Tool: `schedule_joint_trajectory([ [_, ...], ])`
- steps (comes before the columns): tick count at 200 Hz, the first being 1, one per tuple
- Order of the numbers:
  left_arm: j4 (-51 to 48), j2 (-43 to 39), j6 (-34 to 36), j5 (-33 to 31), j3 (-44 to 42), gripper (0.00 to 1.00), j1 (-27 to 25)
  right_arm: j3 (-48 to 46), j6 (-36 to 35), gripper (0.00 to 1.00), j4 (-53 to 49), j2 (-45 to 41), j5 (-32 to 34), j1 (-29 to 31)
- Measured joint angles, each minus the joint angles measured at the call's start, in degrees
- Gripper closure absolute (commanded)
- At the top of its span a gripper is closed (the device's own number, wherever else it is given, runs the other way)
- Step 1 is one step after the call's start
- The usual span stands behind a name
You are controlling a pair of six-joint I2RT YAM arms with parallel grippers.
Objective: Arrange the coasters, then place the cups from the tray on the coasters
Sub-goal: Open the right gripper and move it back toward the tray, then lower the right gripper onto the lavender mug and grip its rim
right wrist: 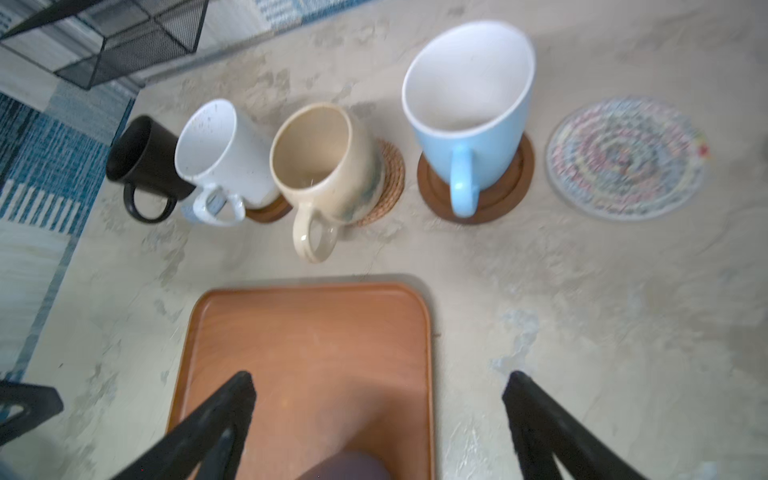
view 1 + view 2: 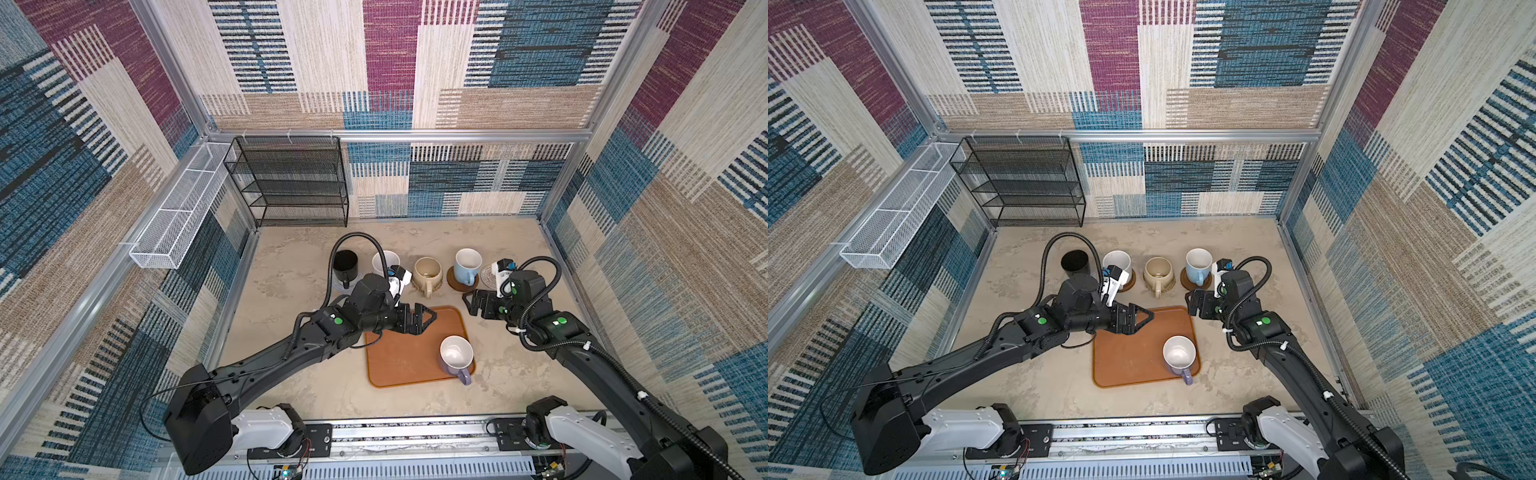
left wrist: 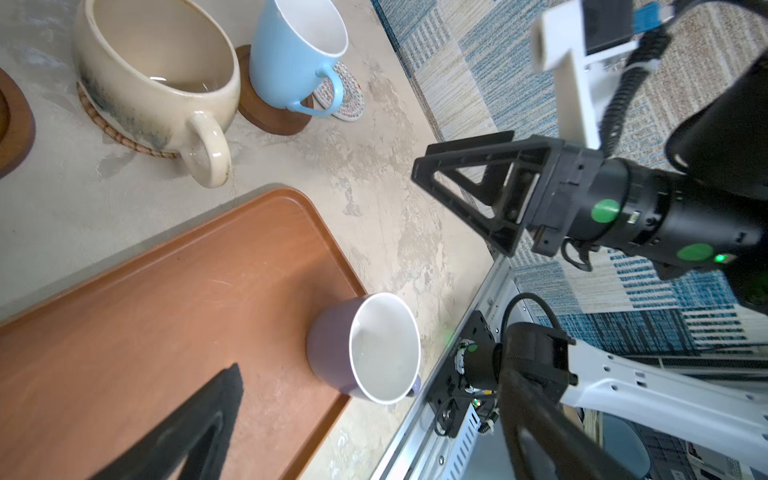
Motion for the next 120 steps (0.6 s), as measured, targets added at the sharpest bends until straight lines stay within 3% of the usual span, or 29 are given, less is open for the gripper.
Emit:
schedule_joint_trajectory([
  [47,-1.05,-2.93,0.81,0.48,-2.54,0.02,-0.15,-1.07,3.98,0.00,-7.72,-2.60,-1.36,8.74],
  [95,0.17,-2.93,0.76,2.45,-4.52,0.02,-0.26,-0.44,11.04,0.00,-14.71,-3.96,2.21,19.82],
  [120,1.36,-3.41,0.72,3.72,-5.16,0.02,-0.26,-0.33,13.97,0.00,-17.94,-3.72,4.74,22.40],
])
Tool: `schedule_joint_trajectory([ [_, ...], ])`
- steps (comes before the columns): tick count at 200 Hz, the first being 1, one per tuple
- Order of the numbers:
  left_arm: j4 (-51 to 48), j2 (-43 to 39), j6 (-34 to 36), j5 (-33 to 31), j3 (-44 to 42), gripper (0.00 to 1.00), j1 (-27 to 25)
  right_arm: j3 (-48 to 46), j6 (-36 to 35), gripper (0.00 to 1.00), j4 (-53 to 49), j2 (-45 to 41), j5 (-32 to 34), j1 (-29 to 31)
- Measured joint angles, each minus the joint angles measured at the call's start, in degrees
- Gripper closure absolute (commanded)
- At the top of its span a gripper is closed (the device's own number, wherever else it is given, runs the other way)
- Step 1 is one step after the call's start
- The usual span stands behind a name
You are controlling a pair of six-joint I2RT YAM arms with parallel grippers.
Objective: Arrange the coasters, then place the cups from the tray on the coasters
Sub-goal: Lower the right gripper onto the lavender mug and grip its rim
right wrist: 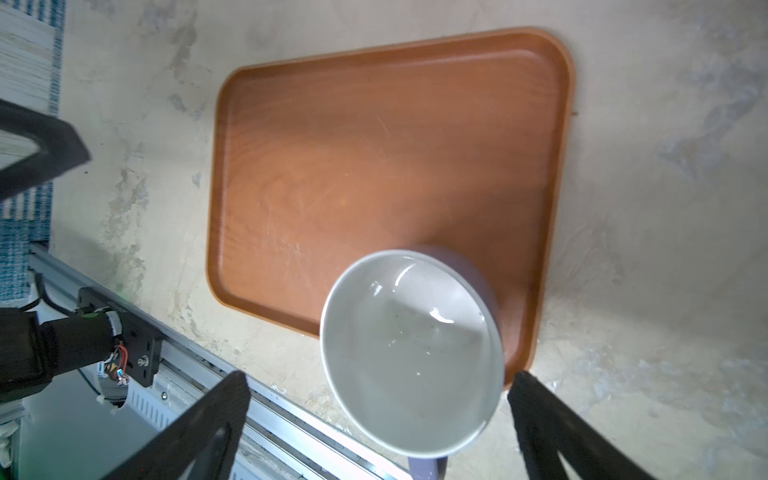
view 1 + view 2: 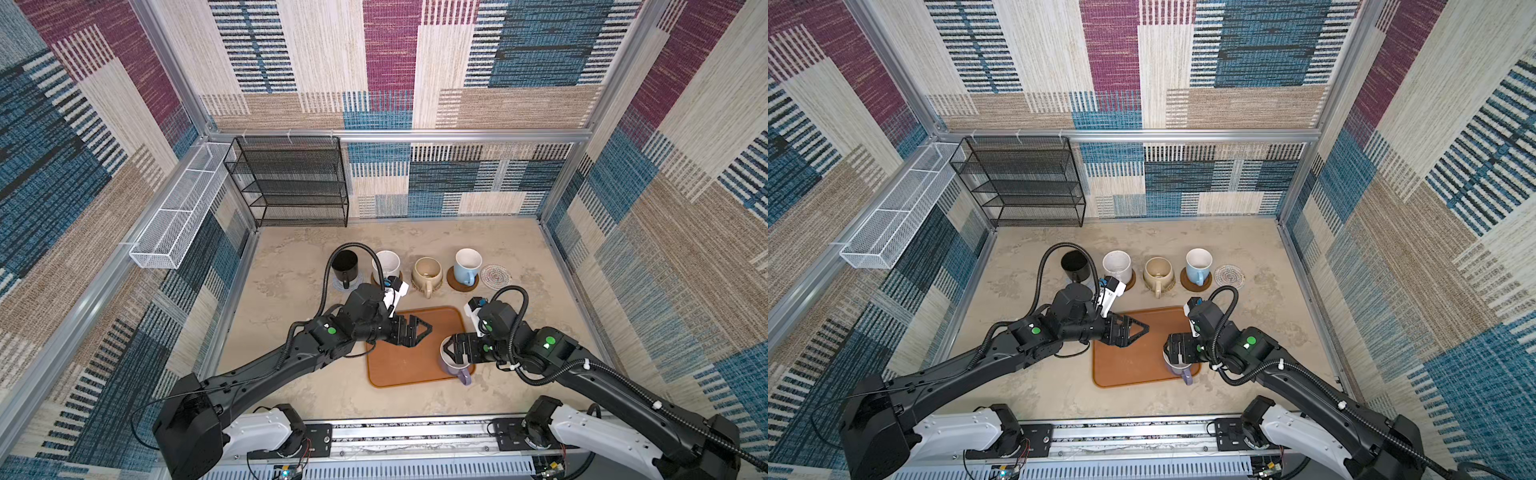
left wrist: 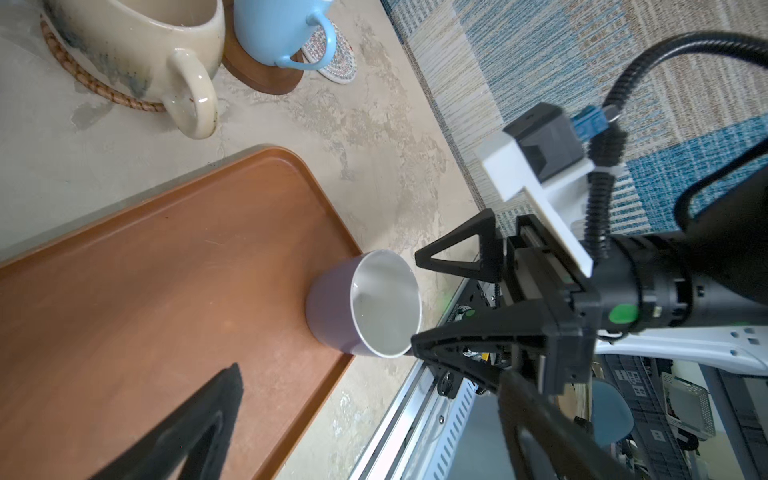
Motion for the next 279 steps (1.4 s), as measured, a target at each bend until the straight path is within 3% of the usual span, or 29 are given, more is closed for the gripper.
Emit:
schedule_joint_trajectory([
  [64,1.03,-0.63,0.00,0.17,-0.74,0.02,0.00,-3.02,3.45,0.03,-3.80,-2.89,1.05,5.03],
  [107,2.23,0.33,-0.22,0.15,-0.79,0.02,0.00,-4.83,5.62,0.07,-2.43,1.29,1.05,10.58],
  [170,5.84,1.38,-4.24,-0.17,-3.87,0.01,0.02,-4.81,9.38,0.43,0.52,8.04,7.32,15.43],
  [191,6.93,1.73,-5.29,-0.46,-4.55,0.02,0.02,-4.61,10.62,0.50,0.66,9.16,9.31,16.46],
  [279,10.93,4.50,-8.31,1.14,-5.57,0.01,0.15,-4.28,14.29,0.67,4.68,15.28,14.75,19.32],
])
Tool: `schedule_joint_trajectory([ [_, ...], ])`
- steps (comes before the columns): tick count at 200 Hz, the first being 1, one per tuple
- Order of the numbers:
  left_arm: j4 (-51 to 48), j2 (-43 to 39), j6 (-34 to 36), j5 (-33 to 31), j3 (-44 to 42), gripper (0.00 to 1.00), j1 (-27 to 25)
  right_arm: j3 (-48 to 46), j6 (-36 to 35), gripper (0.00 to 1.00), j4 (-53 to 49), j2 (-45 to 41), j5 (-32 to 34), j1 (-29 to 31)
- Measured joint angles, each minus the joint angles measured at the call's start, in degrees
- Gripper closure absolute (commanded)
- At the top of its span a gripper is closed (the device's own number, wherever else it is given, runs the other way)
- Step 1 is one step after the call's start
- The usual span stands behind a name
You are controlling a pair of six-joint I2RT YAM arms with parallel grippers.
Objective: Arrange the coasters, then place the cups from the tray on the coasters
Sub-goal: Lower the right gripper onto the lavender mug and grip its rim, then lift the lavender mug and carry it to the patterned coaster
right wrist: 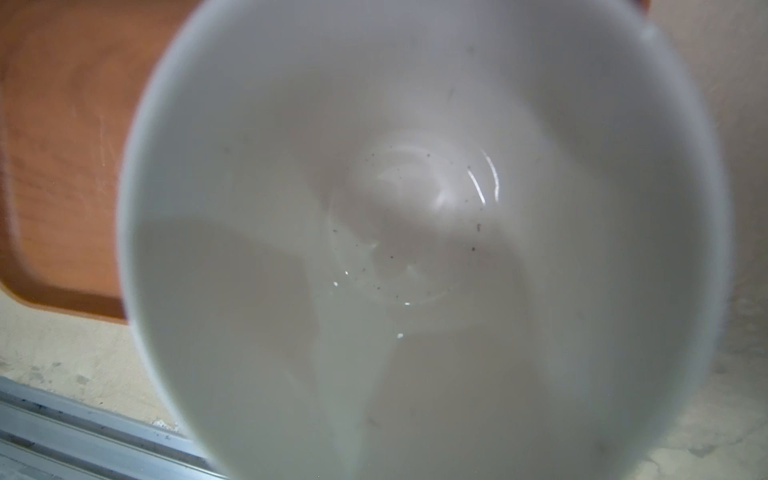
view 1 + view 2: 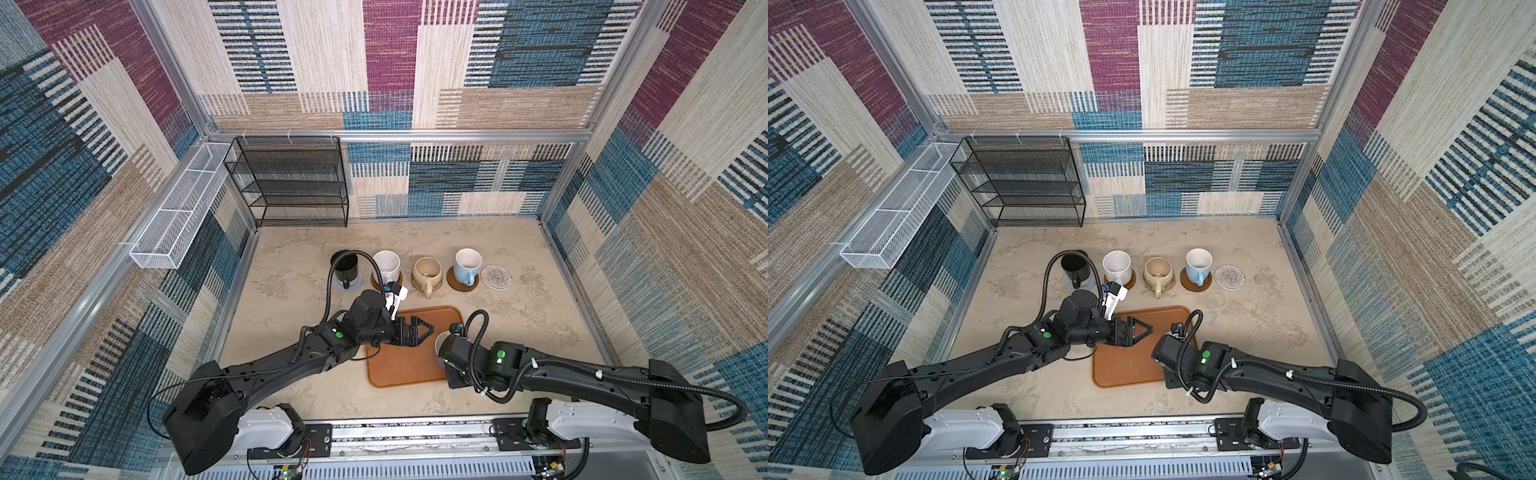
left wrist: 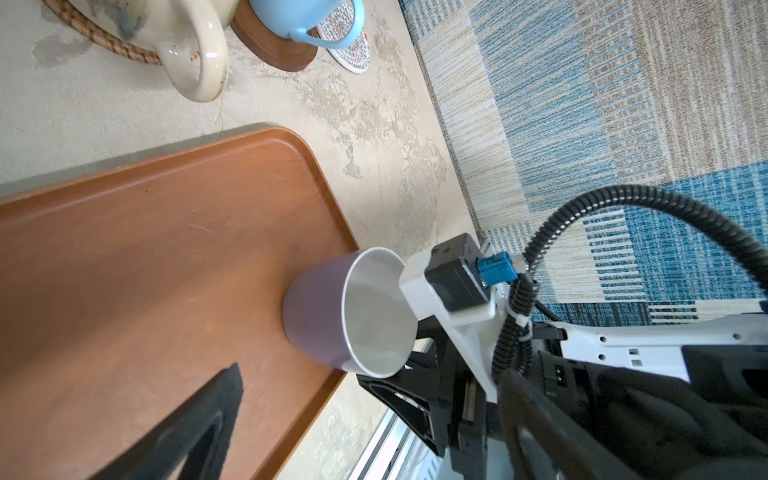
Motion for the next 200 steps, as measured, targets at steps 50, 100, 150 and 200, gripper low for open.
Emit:
schedule_joint_trajectory([
  [50,0.28,-0.07,-0.13,0.31,-0.04,0.01,0.02,0.94,0.48,0.75,0.48,2.12,2.38,0.68],
  [100,0.28,-0.22,-0.13,0.26,-0.15,0.02,0.13,1.55,0.68,0.88,0.66,3.26,4.28,0.79],
  [150,0.44,-1.60,-0.15,-1.16,-1.27,0.02,0.50,1.62,0.37,0.99,0.74,1.29,4.48,0.76],
  [200,1.03,-3.61,-0.76,-2.69,-2.71,0.02,0.87,2.60,-0.70,1.00,0.83,-1.33,4.79,0.76],
])
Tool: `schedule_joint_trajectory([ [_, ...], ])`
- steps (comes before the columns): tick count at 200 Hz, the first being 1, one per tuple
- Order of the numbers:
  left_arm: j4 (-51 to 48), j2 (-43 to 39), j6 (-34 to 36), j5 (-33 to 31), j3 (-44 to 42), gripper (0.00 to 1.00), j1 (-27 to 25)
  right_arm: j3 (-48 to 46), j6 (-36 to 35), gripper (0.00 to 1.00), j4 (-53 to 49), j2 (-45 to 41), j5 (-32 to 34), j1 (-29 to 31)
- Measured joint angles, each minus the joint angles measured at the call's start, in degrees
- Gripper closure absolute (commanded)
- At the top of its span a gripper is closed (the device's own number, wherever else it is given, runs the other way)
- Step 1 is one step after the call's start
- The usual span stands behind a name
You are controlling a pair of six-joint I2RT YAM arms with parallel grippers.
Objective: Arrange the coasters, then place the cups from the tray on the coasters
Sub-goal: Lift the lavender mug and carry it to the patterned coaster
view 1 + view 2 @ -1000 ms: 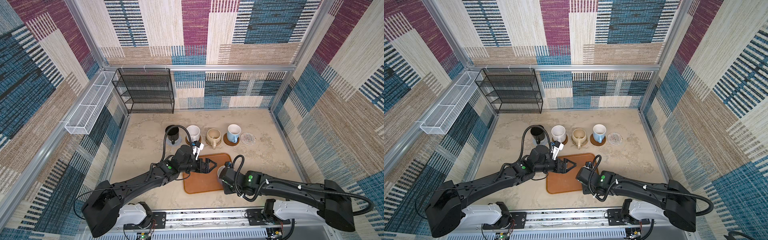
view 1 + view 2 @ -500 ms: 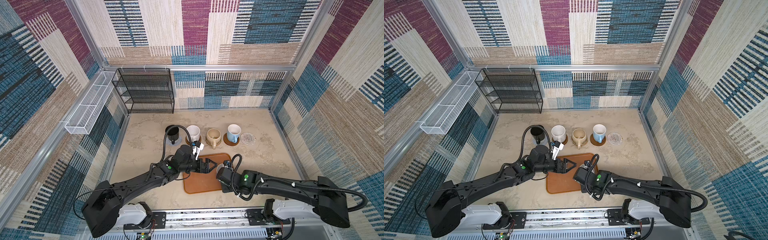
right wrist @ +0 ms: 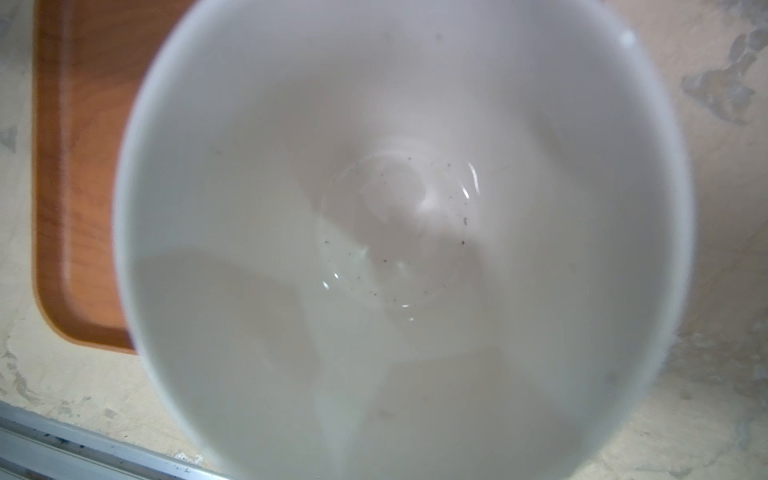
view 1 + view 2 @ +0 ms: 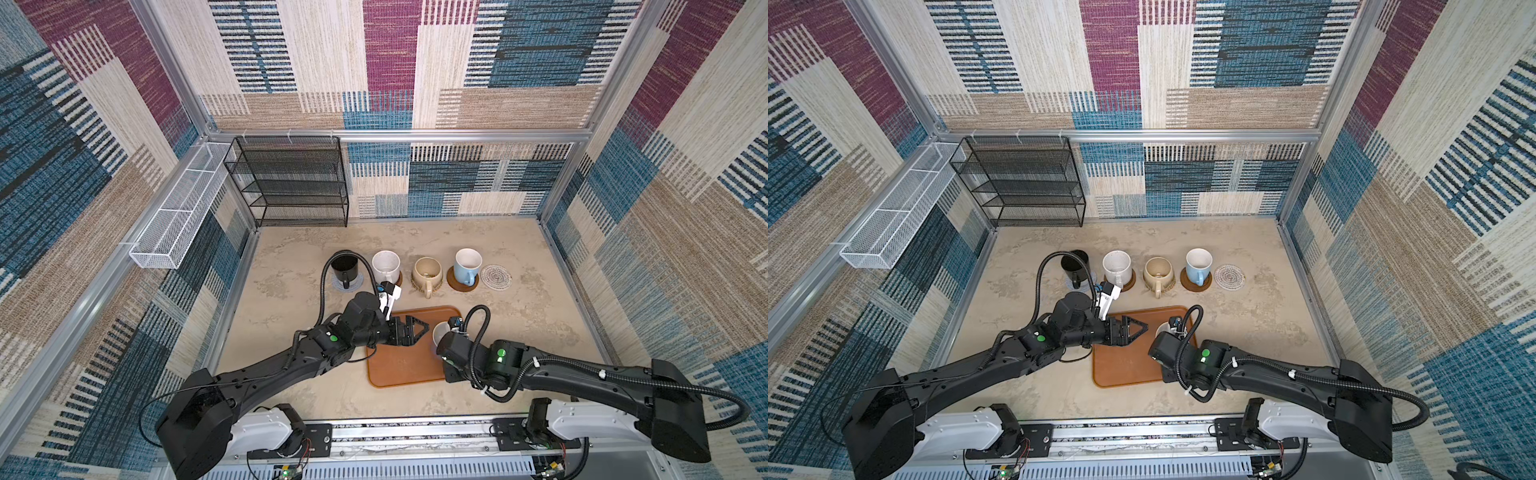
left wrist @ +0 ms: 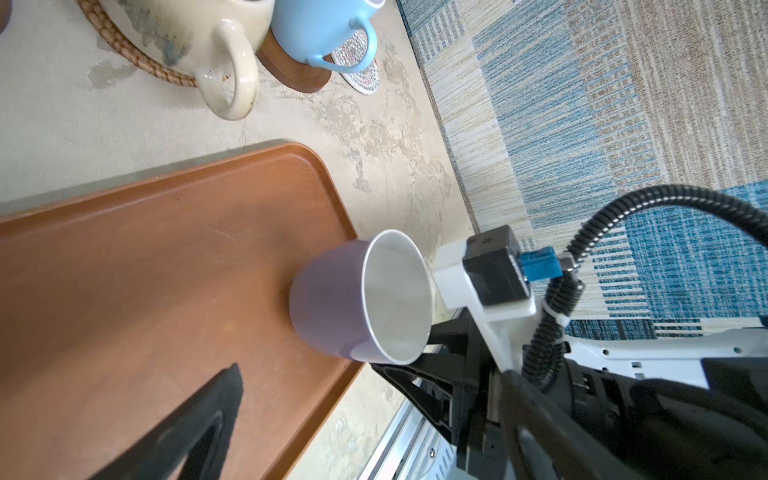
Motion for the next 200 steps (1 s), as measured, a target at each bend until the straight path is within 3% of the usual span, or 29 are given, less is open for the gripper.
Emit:
schedule_joint_trajectory([
  [77,5.73,-3.21,-3.69,6.80,0.74,0.01,4.15,7.78,-6.64,1.00,-0.76,-1.97,3.34,-2.95],
  [142,0.07,-4.46,-1.70,6.01,8.39,0.02,4.35,15.56,-18.49,1.00,0.22,-1.86,2.64,-14.88],
  [200,-4.07,3.37,1.11,5.75,18.23,0.04,4.33,22.73,-25.92,1.00,0.79,1.31,2.10,-25.33],
])
